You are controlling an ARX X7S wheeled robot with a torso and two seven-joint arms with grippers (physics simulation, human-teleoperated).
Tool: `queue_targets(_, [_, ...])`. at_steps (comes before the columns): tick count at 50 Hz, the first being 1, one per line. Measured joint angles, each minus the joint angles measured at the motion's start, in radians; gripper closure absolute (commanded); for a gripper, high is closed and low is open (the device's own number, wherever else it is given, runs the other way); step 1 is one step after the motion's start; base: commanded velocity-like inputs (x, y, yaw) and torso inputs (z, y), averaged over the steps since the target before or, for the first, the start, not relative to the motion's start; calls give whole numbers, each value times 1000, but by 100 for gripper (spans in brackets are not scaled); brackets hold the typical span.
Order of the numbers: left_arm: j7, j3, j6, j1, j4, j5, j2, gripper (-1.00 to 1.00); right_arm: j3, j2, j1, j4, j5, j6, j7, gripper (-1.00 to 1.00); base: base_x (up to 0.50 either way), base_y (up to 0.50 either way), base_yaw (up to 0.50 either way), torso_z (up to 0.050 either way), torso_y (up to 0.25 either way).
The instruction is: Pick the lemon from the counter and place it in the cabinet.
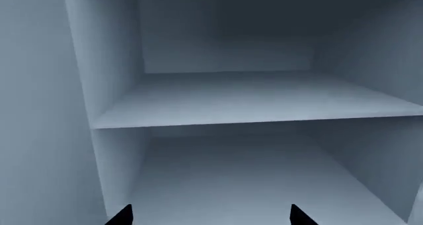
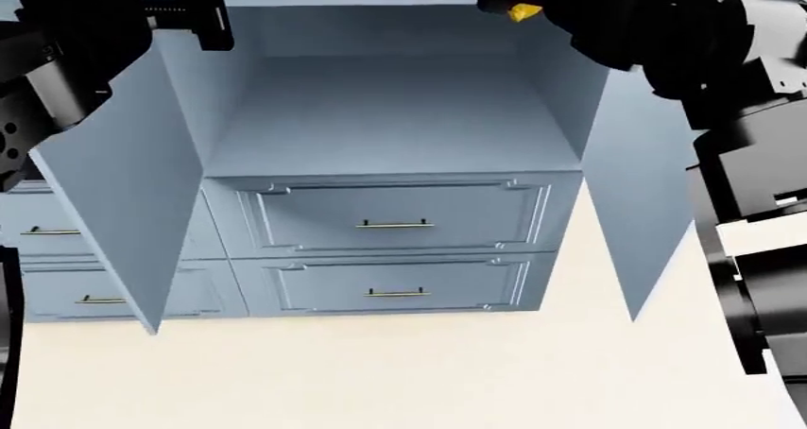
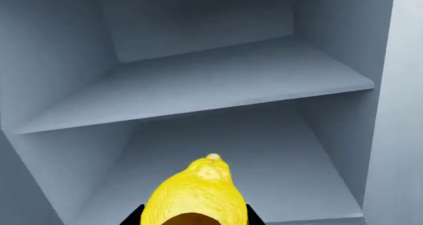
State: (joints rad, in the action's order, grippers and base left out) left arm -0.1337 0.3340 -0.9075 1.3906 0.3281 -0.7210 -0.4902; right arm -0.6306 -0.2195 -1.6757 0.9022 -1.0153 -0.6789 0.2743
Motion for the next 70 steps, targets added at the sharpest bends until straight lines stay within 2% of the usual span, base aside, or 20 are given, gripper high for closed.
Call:
queue_targets(22, [6, 7, 12, 5, 19, 7, 2, -100, -3, 0, 4, -11, -3, 2, -2, 100, 16, -3, 0, 0, 0])
queue_targets(70, [-1, 7, 9, 1, 11, -1, -2, -100, -6, 2, 3, -5, -4, -1, 0, 100, 329, -68, 0, 0, 1])
